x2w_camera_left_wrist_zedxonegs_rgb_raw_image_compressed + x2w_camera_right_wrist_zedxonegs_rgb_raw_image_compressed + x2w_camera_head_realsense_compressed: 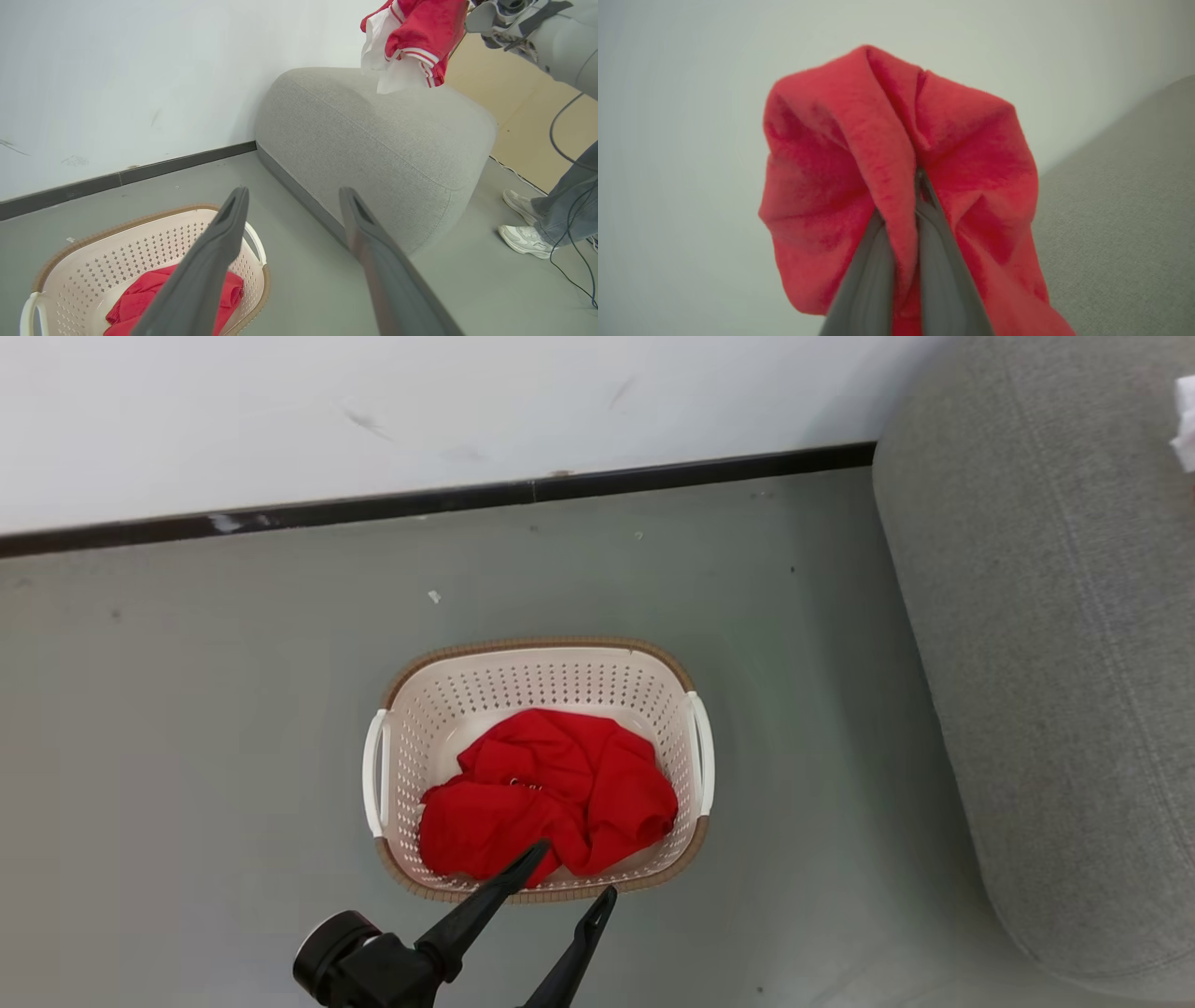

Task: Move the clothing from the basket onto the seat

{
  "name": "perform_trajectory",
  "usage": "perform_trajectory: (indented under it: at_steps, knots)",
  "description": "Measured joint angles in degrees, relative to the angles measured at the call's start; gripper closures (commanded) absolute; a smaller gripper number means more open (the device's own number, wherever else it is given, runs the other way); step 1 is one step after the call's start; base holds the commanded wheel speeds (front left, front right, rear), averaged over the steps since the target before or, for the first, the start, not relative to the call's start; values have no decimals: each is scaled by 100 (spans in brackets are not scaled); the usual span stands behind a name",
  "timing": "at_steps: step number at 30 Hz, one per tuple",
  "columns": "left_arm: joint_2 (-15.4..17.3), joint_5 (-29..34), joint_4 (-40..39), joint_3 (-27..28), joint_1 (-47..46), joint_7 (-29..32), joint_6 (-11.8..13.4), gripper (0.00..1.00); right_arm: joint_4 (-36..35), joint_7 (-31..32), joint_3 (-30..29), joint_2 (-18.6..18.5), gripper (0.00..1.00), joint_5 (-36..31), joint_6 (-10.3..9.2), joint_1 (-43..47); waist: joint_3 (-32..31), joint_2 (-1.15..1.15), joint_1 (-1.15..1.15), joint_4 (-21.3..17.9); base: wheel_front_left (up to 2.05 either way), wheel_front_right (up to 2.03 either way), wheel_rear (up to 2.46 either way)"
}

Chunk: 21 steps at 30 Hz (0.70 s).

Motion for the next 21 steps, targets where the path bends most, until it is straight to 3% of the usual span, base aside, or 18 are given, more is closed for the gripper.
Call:
perform_trajectory:
  at_steps: [21]
  knots:
    - [85, -1, -83, 46, -241, 94, -52, 0, 686, 367, -1258, -45, 100, 181, 0, -1751, 838, 0, 0, 322, 0, 0, 0]
